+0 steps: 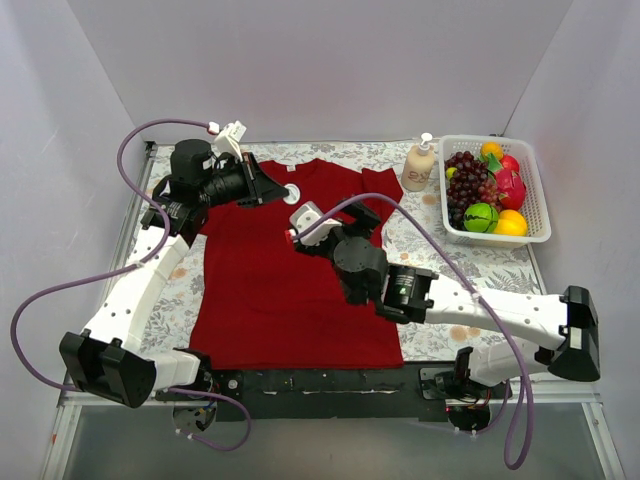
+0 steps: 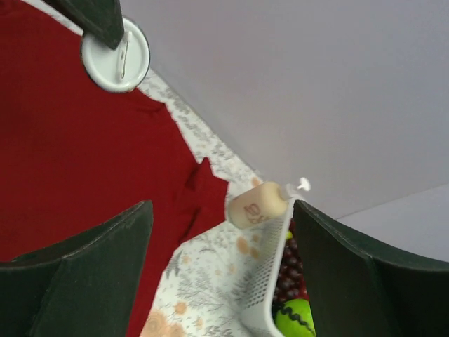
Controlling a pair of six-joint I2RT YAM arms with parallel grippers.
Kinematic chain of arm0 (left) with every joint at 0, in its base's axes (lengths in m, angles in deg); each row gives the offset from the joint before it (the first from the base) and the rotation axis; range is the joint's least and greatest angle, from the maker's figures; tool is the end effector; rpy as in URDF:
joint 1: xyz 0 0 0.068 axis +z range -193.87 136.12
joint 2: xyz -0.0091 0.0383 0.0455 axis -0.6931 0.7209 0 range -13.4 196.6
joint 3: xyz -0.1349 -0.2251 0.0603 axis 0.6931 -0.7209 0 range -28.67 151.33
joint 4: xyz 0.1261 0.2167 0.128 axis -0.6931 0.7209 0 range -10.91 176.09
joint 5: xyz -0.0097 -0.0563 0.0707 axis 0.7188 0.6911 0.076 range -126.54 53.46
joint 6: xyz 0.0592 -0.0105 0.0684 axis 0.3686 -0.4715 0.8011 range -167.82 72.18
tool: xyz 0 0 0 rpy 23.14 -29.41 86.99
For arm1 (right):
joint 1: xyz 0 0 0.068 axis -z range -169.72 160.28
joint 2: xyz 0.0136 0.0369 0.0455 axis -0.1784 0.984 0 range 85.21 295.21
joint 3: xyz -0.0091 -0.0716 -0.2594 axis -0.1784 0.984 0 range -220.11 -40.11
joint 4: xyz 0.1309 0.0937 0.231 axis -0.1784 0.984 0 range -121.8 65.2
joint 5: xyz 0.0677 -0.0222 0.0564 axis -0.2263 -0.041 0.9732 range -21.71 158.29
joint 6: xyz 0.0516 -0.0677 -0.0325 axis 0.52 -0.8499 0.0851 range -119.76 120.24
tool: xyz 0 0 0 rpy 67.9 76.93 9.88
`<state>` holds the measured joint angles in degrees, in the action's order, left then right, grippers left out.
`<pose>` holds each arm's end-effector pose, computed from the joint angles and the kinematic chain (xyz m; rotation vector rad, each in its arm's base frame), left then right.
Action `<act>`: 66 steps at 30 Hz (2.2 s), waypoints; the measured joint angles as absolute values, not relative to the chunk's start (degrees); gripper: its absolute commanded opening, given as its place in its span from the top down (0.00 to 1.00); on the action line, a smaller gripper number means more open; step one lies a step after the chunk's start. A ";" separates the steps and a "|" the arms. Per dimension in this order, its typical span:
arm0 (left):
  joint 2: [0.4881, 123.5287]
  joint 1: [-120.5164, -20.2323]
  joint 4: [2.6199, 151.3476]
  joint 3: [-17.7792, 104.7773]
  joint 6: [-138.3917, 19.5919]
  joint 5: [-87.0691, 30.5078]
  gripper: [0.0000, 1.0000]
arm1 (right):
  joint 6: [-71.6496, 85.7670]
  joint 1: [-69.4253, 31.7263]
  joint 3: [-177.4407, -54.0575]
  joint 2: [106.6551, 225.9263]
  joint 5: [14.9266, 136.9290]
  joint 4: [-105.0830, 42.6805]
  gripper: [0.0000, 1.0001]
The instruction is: Pin the brooch onto the clothing
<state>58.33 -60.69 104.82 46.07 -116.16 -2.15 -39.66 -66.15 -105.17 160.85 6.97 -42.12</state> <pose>0.3039 -0.1399 0.3800 -0.5471 2.1741 -1.4891 0.1497 0.3150 0.3752 -0.7341 1.4028 -0.3423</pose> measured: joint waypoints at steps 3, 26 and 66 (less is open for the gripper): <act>57.93 -60.69 105.44 45.87 -115.48 -2.00 1.00 | -31.63 -63.48 -105.17 158.44 12.67 -33.80 0.10; 50.96 -60.69 104.52 39.64 -110.10 9.94 1.00 | -4.29 -35.44 -107.62 152.02 72.23 -19.44 0.04; 49.34 -60.69 99.10 35.62 -108.42 23.53 1.00 | 29.28 -24.40 -106.90 166.35 124.86 -48.29 0.50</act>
<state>49.34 -60.69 99.10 35.62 -108.42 23.53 29.28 -24.40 -106.90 166.35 124.86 -48.29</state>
